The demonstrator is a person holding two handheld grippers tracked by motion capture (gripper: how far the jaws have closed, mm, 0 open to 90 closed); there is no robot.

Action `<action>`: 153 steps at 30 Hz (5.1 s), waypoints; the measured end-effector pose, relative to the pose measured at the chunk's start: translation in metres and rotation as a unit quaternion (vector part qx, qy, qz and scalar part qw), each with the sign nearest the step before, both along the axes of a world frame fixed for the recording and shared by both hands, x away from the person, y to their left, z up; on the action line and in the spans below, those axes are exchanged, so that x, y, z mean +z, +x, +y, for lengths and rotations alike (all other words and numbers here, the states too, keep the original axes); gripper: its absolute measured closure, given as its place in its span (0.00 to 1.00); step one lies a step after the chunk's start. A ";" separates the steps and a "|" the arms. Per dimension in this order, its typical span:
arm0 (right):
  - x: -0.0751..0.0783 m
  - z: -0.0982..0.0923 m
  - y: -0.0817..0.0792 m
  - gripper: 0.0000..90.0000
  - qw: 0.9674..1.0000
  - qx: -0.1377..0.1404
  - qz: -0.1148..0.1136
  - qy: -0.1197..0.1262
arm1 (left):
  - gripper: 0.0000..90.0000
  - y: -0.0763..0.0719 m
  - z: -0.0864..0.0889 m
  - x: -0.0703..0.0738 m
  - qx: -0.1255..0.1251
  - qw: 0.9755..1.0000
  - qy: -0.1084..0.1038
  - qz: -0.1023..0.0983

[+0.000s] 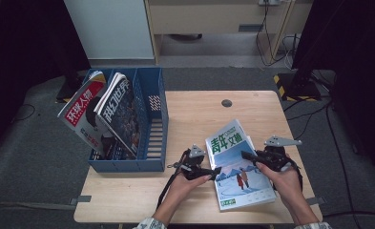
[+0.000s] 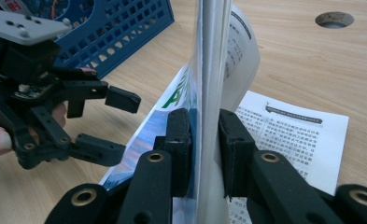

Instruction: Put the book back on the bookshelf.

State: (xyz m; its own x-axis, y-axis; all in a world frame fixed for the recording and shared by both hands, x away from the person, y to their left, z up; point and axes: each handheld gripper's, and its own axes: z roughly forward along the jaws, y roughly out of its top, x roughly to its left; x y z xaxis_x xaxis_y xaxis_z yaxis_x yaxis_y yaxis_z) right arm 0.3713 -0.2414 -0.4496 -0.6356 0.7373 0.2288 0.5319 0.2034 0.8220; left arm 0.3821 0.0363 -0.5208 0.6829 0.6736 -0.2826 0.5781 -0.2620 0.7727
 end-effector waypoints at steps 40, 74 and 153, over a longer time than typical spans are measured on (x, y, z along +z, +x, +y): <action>0.009 -0.004 -0.003 0.85 0.999 0.014 -0.026 0.026 | 0.09 0.016 -0.010 -0.013 -0.067 0.995 -0.058 0.047; -0.055 -0.027 0.024 0.36 0.994 -0.057 0.038 -0.090 | 0.20 0.015 -0.017 -0.015 -0.035 0.998 -0.015 0.041; -0.073 0.017 0.005 0.31 0.992 0.037 0.097 -0.070 | 0.53 0.031 -0.007 0.036 0.025 0.999 -0.027 -0.010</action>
